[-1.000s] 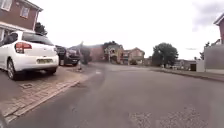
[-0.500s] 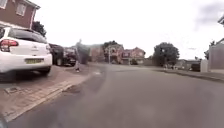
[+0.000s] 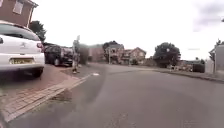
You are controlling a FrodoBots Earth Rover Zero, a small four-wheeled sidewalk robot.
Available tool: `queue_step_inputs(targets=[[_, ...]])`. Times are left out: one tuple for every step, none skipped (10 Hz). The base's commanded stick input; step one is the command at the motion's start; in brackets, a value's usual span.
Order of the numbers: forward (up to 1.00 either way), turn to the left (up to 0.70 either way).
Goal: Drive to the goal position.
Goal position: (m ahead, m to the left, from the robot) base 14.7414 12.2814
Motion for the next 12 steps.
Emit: queue_step_inputs(targets=[[1.0,0.0],[1.0,0.0],[1.0,0.0],[1.0,0.0],[1.0,0.0],[1.0,0.0],[1.0,0.0],[1.0,0.0],[1.0,0.0],[1.0,0.0],[1.0,0.0],[1.0,0.0]])
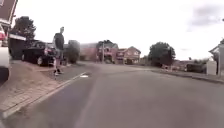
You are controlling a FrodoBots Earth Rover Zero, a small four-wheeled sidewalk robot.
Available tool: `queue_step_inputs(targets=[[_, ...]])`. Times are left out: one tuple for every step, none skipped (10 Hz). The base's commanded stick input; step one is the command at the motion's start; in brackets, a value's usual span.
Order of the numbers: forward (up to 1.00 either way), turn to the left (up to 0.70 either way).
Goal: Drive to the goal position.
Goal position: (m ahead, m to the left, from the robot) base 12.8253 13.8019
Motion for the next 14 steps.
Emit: queue_step_inputs(targets=[[1.0,0.0],[1.0,0.0],[1.0,0.0],[1.0,0.0],[1.0,0.0],[1.0,0.0],[1.0,0.0],[1.0,0.0],[1.0,0.0],[1.0,0.0],[1.0,0.0],[1.0,0.0],[1.0,0.0],[1.0,0.0]])
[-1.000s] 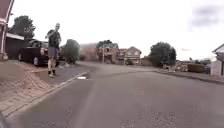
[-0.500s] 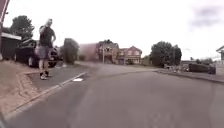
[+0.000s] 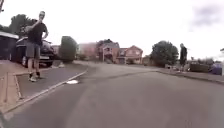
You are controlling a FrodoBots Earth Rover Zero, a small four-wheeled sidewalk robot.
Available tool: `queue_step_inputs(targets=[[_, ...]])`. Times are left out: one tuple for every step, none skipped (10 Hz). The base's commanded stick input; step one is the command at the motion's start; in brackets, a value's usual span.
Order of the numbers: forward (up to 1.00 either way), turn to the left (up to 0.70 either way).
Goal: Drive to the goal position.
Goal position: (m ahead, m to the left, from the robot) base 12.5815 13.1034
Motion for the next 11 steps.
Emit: queue_step_inputs(targets=[[1.0,0.0],[1.0,0.0],[1.0,0.0],[1.0,0.0],[1.0,0.0],[1.0,0.0],[1.0,0.0],[1.0,0.0],[1.0,0.05],[1.0,0.13],[1.0,0.19]])
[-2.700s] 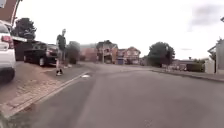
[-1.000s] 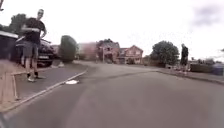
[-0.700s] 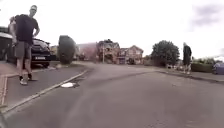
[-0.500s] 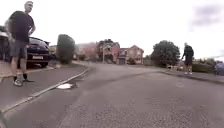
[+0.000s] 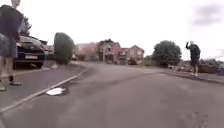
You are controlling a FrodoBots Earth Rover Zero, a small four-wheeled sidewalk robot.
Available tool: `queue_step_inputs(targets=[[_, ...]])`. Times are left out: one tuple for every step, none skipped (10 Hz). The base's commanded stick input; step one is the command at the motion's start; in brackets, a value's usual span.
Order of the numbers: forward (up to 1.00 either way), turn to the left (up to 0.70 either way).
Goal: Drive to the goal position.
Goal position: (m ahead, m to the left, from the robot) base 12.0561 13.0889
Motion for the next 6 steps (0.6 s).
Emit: queue_step_inputs(targets=[[1.0,0.26],[1.0,0.3],[1.0,0.31],[1.0,0.4],[1.0,0.4],[1.0,0.4]])
